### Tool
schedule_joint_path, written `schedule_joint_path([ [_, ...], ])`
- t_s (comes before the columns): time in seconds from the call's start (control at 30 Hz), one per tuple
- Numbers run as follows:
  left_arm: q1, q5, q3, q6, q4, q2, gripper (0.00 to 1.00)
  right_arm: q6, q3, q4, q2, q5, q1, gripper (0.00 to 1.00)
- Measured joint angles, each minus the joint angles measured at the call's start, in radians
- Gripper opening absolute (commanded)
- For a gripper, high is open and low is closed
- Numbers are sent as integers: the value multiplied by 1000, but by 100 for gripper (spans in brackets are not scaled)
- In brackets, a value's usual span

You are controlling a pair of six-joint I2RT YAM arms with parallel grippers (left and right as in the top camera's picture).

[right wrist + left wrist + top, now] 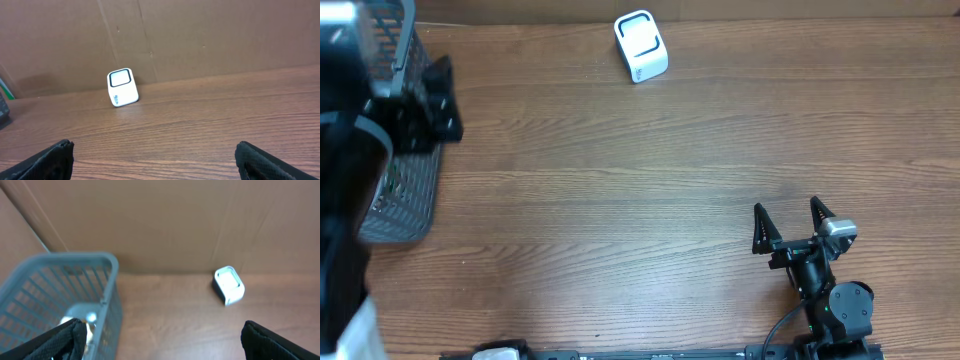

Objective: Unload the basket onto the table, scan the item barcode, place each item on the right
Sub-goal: 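Move the left gripper over the basket and reach down inside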

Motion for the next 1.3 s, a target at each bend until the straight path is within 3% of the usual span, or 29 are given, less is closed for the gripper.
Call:
schedule_joint_path([
  [0.27, 0, -29, 5, 19, -28, 153, 99, 0, 0, 0, 0, 0, 0, 100],
  [0.97, 0, -307, 12, 10, 30, 158, 100, 0, 0, 0, 0, 0, 0, 100],
  [1.1, 39, -342, 16, 9, 35, 169, 100, 0, 0, 1, 0, 0, 0, 100],
  [1.3, 201, -311, 22, 2, 2, 245, 100, 0, 0, 0, 0, 0, 0, 100],
])
